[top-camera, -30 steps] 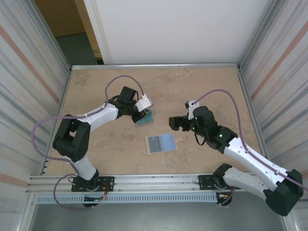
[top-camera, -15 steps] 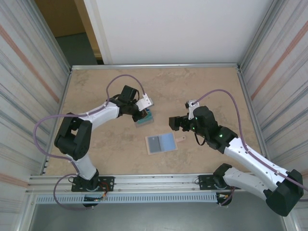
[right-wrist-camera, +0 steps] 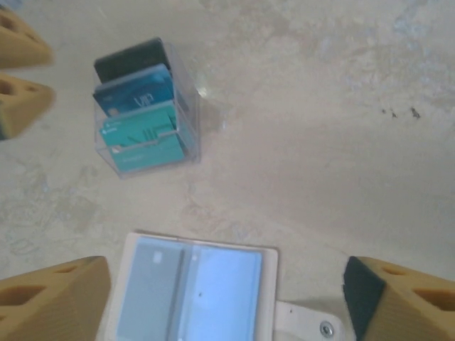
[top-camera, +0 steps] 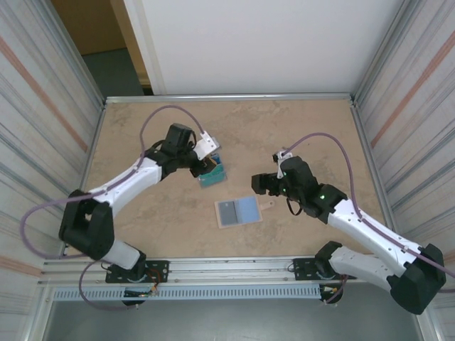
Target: Take the credit cards out of the card holder
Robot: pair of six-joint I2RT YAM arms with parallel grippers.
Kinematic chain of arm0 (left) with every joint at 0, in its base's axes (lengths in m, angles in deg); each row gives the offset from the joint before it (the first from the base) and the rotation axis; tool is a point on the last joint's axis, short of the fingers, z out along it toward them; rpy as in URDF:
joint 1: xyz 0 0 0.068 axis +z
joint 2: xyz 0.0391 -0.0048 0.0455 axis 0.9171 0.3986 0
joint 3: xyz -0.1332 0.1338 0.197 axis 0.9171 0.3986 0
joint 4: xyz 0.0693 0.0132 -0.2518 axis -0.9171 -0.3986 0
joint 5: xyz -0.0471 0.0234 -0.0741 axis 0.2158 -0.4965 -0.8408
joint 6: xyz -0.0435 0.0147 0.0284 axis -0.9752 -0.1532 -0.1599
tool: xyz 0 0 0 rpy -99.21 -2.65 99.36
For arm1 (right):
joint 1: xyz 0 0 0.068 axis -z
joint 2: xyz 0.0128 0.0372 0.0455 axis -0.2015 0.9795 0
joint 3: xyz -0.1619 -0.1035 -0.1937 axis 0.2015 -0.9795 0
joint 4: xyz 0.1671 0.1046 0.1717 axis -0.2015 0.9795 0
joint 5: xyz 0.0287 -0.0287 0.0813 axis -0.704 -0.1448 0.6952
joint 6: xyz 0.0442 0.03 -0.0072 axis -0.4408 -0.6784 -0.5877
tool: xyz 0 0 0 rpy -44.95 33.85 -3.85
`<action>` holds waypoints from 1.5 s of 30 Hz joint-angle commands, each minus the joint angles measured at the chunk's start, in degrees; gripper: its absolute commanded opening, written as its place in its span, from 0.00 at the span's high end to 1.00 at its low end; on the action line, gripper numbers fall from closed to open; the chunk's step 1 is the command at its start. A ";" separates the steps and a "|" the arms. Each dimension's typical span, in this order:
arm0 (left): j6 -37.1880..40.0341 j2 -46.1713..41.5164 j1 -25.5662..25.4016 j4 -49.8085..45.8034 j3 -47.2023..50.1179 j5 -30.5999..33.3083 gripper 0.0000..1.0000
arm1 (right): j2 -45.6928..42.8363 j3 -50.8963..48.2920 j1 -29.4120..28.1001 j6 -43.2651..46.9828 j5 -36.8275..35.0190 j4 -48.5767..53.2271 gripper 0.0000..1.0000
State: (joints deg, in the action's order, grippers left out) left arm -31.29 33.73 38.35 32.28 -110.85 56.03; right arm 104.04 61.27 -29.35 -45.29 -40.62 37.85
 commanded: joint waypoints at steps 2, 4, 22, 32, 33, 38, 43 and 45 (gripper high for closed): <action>-10.34 -8.71 -0.97 3.20 5.90 7.80 0.44 | 4.28 3.62 -4.87 -6.19 -4.17 6.95 0.27; -14.65 -12.95 -1.35 4.72 9.12 10.80 0.32 | 7.27 4.89 -8.18 -7.78 -6.42 9.20 0.33; -40.87 -38.57 -1.72 2.67 29.63 31.62 0.01 | 38.47 19.28 -21.77 -11.00 -3.92 12.54 0.60; -42.12 -39.55 -1.59 1.32 31.19 33.38 0.01 | 45.38 22.52 -23.10 -11.03 -0.49 10.79 0.58; -42.17 -39.47 -1.60 1.19 31.19 33.78 0.01 | 45.77 22.69 -23.19 -11.17 -0.27 10.85 0.58; -42.18 -39.30 -1.59 0.94 31.33 34.49 0.01 | 47.07 22.86 -23.14 -11.72 -0.16 11.45 0.54; -42.40 -39.12 -1.54 1.38 31.64 33.78 0.01 | 48.20 22.78 -23.14 -11.86 -0.48 12.10 0.51; -42.41 -39.02 -1.51 1.43 31.56 33.85 0.01 | 48.73 22.66 -23.06 -12.03 -0.26 12.20 0.51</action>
State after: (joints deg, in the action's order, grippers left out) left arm -72.58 -5.19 36.75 33.70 -79.92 88.95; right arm 151.15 82.99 -52.12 -55.84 -41.13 48.41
